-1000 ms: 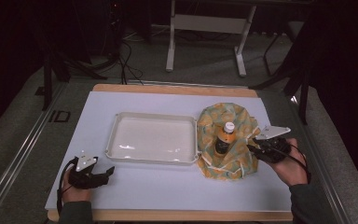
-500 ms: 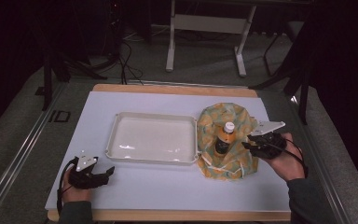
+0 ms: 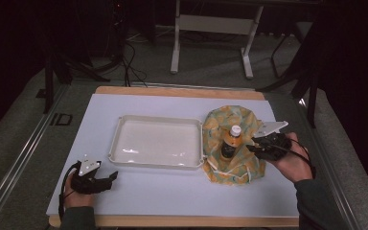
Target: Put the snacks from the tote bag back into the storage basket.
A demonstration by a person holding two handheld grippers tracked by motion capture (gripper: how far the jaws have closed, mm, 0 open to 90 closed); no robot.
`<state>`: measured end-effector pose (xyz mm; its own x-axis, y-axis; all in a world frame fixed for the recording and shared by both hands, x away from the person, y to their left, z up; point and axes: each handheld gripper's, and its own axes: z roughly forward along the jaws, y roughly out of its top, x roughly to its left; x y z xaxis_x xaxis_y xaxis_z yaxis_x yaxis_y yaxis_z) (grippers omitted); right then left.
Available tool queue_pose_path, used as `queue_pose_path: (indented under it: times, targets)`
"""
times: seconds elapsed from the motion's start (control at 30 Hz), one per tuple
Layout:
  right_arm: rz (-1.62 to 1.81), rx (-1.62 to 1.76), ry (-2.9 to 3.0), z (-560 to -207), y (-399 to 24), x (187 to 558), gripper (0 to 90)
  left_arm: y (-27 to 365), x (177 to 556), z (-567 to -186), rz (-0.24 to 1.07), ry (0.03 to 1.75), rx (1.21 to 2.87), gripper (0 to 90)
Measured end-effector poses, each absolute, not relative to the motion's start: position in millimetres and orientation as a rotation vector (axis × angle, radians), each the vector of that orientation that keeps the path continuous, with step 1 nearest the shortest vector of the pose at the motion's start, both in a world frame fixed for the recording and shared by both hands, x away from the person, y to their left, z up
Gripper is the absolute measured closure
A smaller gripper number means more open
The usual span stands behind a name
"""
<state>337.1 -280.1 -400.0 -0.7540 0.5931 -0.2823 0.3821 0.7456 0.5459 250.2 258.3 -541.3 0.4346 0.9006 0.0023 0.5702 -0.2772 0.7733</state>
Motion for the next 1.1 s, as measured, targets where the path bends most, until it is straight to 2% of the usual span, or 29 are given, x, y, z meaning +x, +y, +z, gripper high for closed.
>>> queue_pose_path:
  times: [1.1]
  targets:
    - [0.533, 0.632, 2.587, -385, -253, 347, 57.9, 258, 250, -541, 0.588, 1.236, 1.983, 23.1]
